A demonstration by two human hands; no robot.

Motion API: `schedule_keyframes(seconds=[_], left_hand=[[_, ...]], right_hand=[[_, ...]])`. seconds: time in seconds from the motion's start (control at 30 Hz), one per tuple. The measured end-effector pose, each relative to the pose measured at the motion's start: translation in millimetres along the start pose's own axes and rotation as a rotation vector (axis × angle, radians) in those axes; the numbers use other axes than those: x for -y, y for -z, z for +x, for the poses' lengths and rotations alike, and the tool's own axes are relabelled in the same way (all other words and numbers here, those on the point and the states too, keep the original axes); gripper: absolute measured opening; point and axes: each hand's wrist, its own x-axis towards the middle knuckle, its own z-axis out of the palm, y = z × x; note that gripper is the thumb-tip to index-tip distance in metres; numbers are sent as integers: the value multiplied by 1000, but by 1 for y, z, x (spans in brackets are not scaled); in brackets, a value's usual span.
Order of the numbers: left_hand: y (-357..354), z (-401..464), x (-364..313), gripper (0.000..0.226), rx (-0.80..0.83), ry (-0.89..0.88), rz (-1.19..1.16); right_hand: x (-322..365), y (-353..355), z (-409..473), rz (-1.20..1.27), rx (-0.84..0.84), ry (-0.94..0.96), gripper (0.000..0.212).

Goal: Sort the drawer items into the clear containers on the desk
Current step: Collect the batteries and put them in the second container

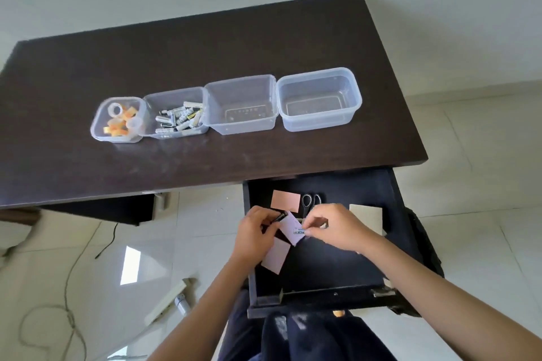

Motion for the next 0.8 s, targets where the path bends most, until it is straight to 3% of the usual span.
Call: schedule_keyframes(seconds=[0.3,0.5,0.67,0.8], left_hand=[[179,97,11,18,-380,-6,-43],[247,166,50,18,-366,-5,57],[261,197,66,18,-302,52,191],[260,201,74,21,-251,45,163]], right_hand=[[168,5,119,-49,-237,271,4],[234,-15,198,-185,-350,280,6],[253,-22,241,-310,-305,209,8],[255,-29,260,-390,-390,156,14]])
